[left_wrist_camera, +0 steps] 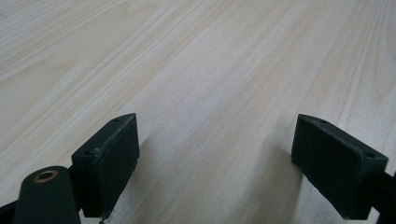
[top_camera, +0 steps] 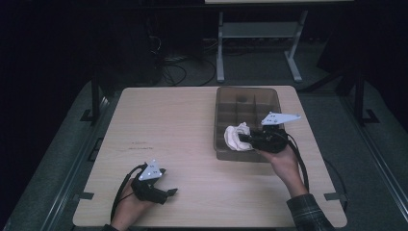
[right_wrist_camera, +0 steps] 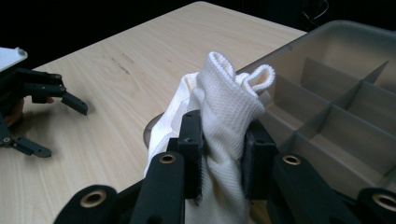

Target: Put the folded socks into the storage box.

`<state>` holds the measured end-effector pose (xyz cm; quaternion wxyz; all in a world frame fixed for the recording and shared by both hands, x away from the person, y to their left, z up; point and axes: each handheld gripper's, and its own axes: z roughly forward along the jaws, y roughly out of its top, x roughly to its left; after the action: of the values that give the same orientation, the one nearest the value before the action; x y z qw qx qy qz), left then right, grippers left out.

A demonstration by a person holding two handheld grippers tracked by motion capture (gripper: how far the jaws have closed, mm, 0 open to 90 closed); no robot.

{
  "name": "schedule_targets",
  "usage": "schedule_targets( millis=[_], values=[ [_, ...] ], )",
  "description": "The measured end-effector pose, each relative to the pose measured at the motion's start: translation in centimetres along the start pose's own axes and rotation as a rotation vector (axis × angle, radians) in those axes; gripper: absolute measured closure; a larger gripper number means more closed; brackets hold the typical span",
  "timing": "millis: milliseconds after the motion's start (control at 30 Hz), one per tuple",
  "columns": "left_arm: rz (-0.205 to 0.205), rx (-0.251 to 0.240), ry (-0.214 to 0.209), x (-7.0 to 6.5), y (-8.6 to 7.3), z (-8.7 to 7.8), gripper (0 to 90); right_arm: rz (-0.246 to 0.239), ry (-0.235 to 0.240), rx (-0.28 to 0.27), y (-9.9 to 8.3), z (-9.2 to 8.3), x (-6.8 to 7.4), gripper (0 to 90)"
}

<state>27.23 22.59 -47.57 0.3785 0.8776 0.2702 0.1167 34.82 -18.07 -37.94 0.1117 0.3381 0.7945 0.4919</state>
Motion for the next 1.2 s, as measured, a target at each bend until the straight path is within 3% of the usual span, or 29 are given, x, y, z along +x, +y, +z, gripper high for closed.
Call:
schedule_targets(
  millis=[567, 1200],
  values=[
    [0.001, 0.003, 0.0, 0.0, 0.0, 0.0, 14.8, 0.011, -0.058, 0.011, 1.4, -0.3, -2.1, 73.1],
    [-0.001, 0.003, -0.001, 0.0, 0.0, 0.0, 14.8, 0.043, -0.093, 0.097, 1.4, 1.0, -4.9, 72.8]
  ],
)
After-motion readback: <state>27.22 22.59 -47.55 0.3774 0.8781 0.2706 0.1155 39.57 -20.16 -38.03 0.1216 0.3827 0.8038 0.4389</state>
